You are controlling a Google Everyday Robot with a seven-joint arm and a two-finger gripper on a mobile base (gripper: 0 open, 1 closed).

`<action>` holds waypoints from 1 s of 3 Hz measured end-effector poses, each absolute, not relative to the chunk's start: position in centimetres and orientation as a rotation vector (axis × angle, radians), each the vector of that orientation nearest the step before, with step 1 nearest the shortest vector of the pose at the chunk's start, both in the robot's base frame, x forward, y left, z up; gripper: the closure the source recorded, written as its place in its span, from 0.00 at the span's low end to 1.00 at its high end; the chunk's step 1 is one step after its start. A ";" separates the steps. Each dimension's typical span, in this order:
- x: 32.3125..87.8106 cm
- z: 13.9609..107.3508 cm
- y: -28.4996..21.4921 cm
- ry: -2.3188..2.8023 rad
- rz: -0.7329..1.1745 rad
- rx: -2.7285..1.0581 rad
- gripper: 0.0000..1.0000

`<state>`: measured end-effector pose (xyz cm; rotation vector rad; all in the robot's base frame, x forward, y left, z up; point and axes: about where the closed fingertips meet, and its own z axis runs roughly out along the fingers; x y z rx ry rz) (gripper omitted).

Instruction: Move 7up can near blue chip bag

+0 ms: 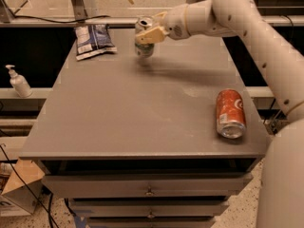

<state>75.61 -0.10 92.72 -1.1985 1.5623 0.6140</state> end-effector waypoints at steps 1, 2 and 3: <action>75.8 91.8 4.0 1.522 0.678 -1.267 1.00; 76.0 90.3 7.6 1.520 0.734 -1.301 0.82; 76.4 89.1 9.4 1.540 0.756 -1.315 0.59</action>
Offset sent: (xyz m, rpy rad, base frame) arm 0.0086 0.1136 -0.0383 0.0106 0.0763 0.1807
